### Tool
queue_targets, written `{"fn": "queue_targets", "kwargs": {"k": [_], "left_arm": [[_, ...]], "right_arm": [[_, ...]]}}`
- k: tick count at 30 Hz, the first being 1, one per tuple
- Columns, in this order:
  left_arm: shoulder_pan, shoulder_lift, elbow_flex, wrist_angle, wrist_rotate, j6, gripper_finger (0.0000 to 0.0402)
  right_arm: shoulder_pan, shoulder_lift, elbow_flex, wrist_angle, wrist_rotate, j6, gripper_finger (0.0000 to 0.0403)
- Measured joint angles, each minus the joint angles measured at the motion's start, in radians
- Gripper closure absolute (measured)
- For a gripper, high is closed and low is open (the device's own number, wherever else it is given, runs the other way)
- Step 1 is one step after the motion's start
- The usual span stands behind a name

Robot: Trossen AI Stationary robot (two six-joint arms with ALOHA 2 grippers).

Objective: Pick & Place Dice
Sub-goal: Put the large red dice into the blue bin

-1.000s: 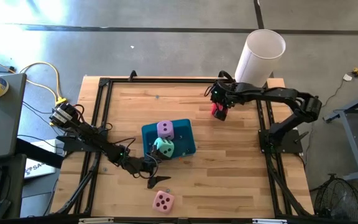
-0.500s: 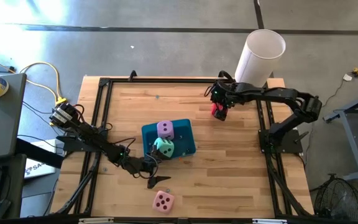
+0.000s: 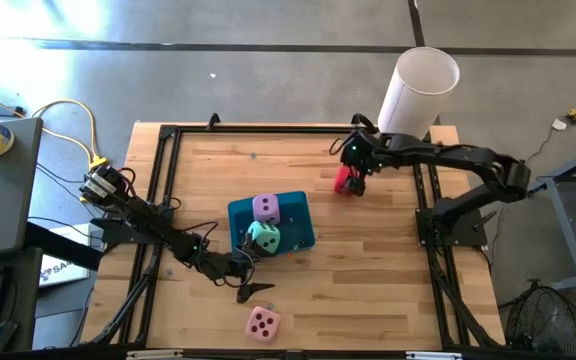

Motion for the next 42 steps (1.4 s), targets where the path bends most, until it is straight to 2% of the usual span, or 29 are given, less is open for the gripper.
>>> {"fn": "queue_targets", "kwargs": {"k": [4, 8, 16, 20, 30, 35, 42], "left_arm": [[0.0, 0.0, 0.0, 0.0, 0.0, -0.004, 0.0002], [0.0, 0.0, 0.0, 0.0, 0.0, -0.005, 0.0002], [0.0, 0.0, 0.0, 0.0, 0.0, -0.008, 0.0002], [0.0, 0.0, 0.0, 0.0, 0.0, -0.008, 0.0002], [0.0, 0.0, 0.0, 0.0, 0.0, -0.008, 0.0002], [0.0, 0.0, 0.0, 0.0, 0.0, -0.008, 0.0002], [0.0, 0.0, 0.0, 0.0, 0.0, -0.008, 0.0002]], "right_arm": [[0.048, -0.061, 0.001, 0.023, 0.002, 0.0, 0.0095], [0.069, -0.096, 0.002, 0.001, 0.092, 0.025, 0.0119], [0.075, -0.078, 0.002, 0.015, 0.12, 0.083, 0.0139], [0.072, -0.051, 0.002, 0.014, 0.12, 0.085, 0.0127], [0.072, -0.009, 0.003, 0.019, 0.123, 0.084, 0.0067], [0.072, -0.009, 0.003, 0.023, 0.034, 0.097, 0.0059], [0.072, -0.009, 0.004, 0.051, 0.049, 0.136, 0.0058]]}}
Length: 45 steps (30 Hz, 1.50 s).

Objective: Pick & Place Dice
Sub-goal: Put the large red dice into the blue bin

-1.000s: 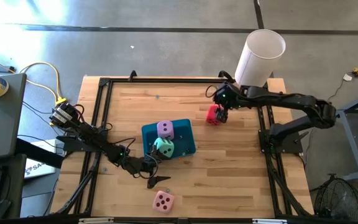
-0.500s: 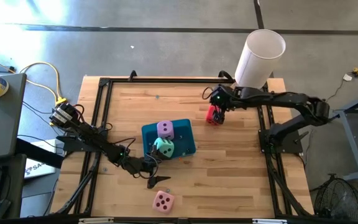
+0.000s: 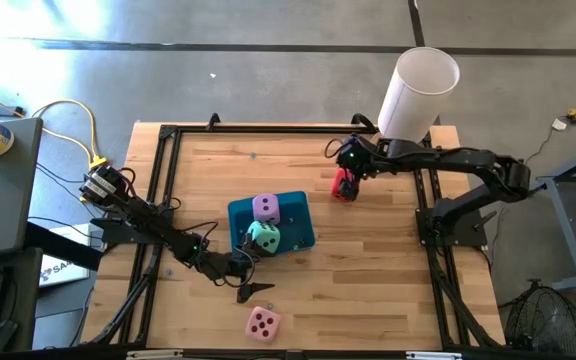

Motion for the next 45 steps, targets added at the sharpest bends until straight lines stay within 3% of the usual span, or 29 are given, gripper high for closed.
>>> {"fn": "queue_targets", "kwargs": {"k": [12, 20, 31, 45], "left_arm": [[0.0, 0.0, 0.0, 0.0, 0.0, 0.0, 0.0002], [0.0, 0.0, 0.0, 0.0, 0.0, 0.0, 0.0002], [0.0, 0.0, 0.0, -0.008, 0.0, 0.0, 0.0002], [0.0, 0.0, 0.0, -0.007, 0.0, -0.011, 0.0002]], "right_arm": [[0.01, 0.0, 0.0, 0.052, 0.003, 0.056, 0.0049], [0.011, -0.001, 0.0, 0.05, 0.117, 0.012, 0.0019], [0.02, -0.001, 0.0, -0.02, -0.005, -0.063, 0.0021], [0.017, 0.023, 0.0, -0.066, -0.016, -0.107, 0.0023]]}}
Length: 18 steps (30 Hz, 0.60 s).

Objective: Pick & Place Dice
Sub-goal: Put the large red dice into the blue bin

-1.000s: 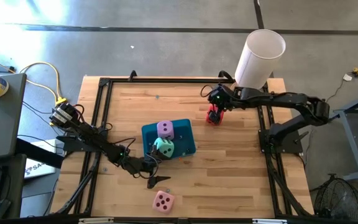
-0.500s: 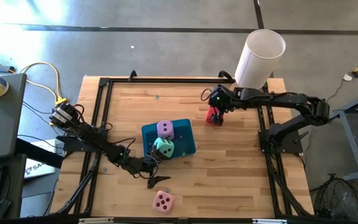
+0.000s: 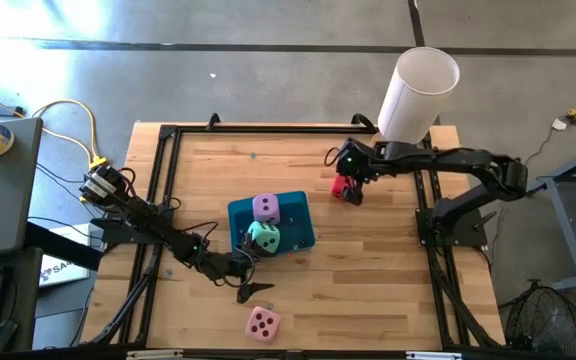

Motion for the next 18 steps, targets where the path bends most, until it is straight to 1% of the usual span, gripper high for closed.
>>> {"fn": "queue_targets", "kwargs": {"k": [2, 6, 18], "left_arm": [[0.0, 0.0, 0.0, 0.0, 0.0, 0.0, 0.0002], [0.0, 0.0, 0.0, -0.003, 0.0, 0.0, 0.0002], [0.0, 0.0, 0.0, -0.003, 0.0, -0.003, 0.0002]], "right_arm": [[0.001, 0.008, 0.0, 0.002, -0.016, 0.0, 0.0021], [-0.001, 0.028, 0.0, 0.004, 0.011, -0.001, 0.0021], [-0.025, 0.1, 0.004, 0.003, 0.013, -0.002, 0.002]]}}
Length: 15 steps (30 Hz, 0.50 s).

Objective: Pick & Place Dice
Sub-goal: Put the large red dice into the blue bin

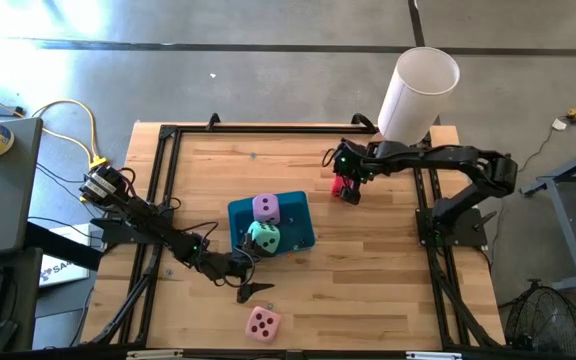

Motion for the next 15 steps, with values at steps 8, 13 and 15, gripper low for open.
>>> {"fn": "queue_targets", "kwargs": {"k": [8, 13, 15], "left_arm": [[0.0, 0.0, 0.0, -0.001, 0.0, 0.0, 0.0002], [0.0, 0.0, 0.0, -0.001, 0.0, -0.002, 0.0002], [0.0, 0.0, 0.0, -0.001, 0.0, -0.005, 0.0002]], "right_arm": [[-0.006, 0.025, 0.0, -0.003, -0.029, -0.005, 0.002], [-0.01, 0.026, -0.001, -0.008, -0.058, -0.004, 0.002], [-0.01, 0.027, -0.001, -0.011, -0.073, -0.001, 0.002]]}}
